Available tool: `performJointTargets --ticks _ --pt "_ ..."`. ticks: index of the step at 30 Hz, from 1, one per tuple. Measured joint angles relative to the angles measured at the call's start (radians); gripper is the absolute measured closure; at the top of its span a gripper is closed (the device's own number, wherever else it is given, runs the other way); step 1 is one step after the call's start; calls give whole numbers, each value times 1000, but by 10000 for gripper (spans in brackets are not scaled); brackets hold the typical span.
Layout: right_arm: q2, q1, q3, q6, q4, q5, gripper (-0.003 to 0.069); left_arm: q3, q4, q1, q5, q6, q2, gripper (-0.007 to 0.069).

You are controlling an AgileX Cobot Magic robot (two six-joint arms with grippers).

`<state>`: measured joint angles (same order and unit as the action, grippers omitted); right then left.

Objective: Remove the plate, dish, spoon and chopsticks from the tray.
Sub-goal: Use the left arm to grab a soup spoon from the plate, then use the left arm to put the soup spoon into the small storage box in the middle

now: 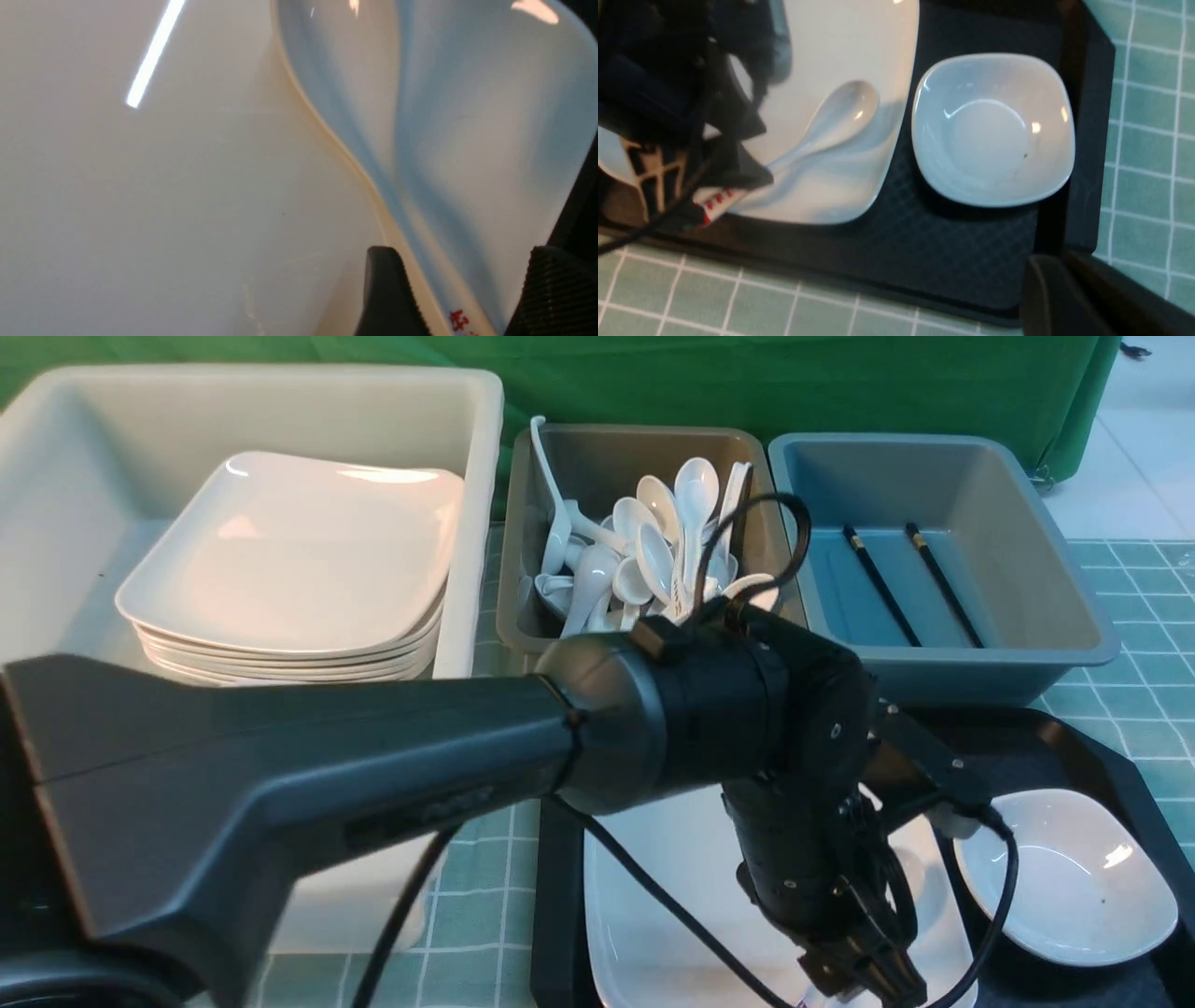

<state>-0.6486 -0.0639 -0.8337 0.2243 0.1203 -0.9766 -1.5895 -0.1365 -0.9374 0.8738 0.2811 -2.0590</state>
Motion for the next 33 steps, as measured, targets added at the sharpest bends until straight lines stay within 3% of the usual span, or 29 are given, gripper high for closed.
performJointTargets --ticks 4,8,13,15,18,27,30,33 --pt "12 0 1 2 2 15 571 0 0 0 1 7 -38 146" --pt "12 0 1 2 4 27 571 -3 8 0 -2 8 -59 140" --pt "12 0 1 2 4 36 571 -9 12 0 -8 8 -66 293" --pt "12 0 1 2 4 40 570 -9 7 0 -6 7 -67 434" --pt "12 0 1 2 4 43 569 -9 3 -1 6 4 -64 539" --pt "12 0 1 3 5 50 569 -49 149 16 -15 -4 118 546" --pt "12 0 1 3 5 59 568 -124 210 109 -132 -31 187 546" --pt "12 0 1 3 5 62 566 -188 187 231 -237 -38 175 546"
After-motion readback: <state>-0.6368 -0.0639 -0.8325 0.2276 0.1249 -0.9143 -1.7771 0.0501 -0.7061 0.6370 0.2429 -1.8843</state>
